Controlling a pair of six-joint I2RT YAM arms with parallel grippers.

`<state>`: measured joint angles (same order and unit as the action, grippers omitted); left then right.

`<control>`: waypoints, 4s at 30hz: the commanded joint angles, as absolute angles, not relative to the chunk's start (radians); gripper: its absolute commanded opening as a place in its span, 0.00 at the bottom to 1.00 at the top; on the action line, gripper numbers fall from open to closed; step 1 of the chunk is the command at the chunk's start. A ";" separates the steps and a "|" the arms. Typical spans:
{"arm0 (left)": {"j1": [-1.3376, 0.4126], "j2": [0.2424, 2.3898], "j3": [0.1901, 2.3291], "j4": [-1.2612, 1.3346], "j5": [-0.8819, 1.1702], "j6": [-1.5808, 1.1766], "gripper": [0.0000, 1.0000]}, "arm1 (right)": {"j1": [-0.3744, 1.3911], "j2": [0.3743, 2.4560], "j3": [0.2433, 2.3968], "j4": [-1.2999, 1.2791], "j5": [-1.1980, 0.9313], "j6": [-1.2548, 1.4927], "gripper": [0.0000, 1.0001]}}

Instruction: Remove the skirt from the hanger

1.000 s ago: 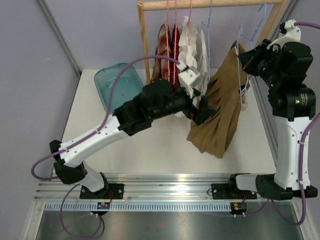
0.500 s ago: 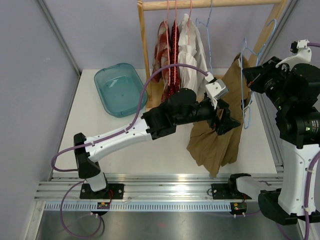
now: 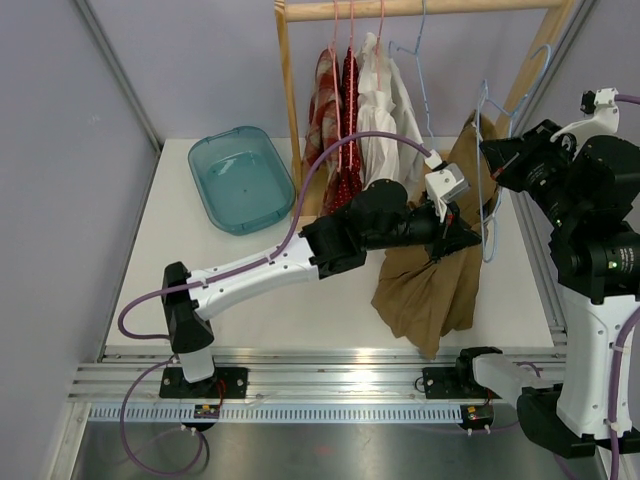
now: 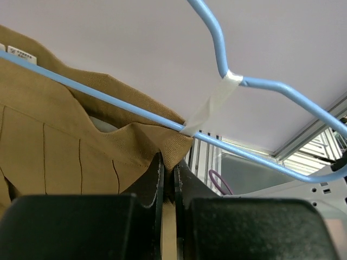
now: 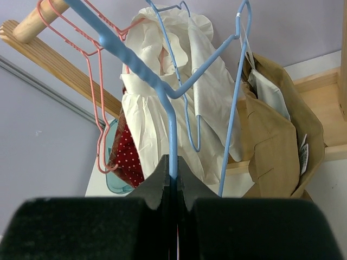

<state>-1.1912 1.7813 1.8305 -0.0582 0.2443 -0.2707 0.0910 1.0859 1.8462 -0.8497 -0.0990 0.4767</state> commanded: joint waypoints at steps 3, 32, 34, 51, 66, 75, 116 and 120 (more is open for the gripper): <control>-1.210 1.718 1.904 -0.087 0.233 -0.253 0.00 | 0.094 1.023 1.732 -0.698 -0.086 0.482 0.00; -1.586 1.559 1.731 -0.403 -0.061 -0.083 0.00 | 0.094 1.046 1.719 -0.627 -0.026 0.471 0.00; -1.586 1.520 1.681 -0.429 -0.181 -0.100 0.00 | 0.094 1.026 1.761 -0.685 -0.124 0.498 0.00; -1.444 0.990 1.620 -0.547 -0.943 0.166 0.00 | 0.094 0.637 1.751 -0.726 -1.025 0.708 0.00; -0.815 1.198 1.852 -0.454 -0.631 0.249 0.00 | 0.140 0.474 1.496 -0.573 -1.249 0.790 0.00; -0.365 1.460 2.238 -0.552 -0.515 0.129 0.00 | 0.178 0.471 1.531 -0.936 -0.974 0.451 0.00; -0.117 1.712 1.869 -0.624 -0.204 -0.376 0.99 | 0.232 0.978 1.769 -0.795 0.033 0.310 0.00; -0.179 1.386 1.533 -0.607 -0.213 -0.394 0.99 | 0.232 1.147 1.867 -0.695 0.106 0.273 0.00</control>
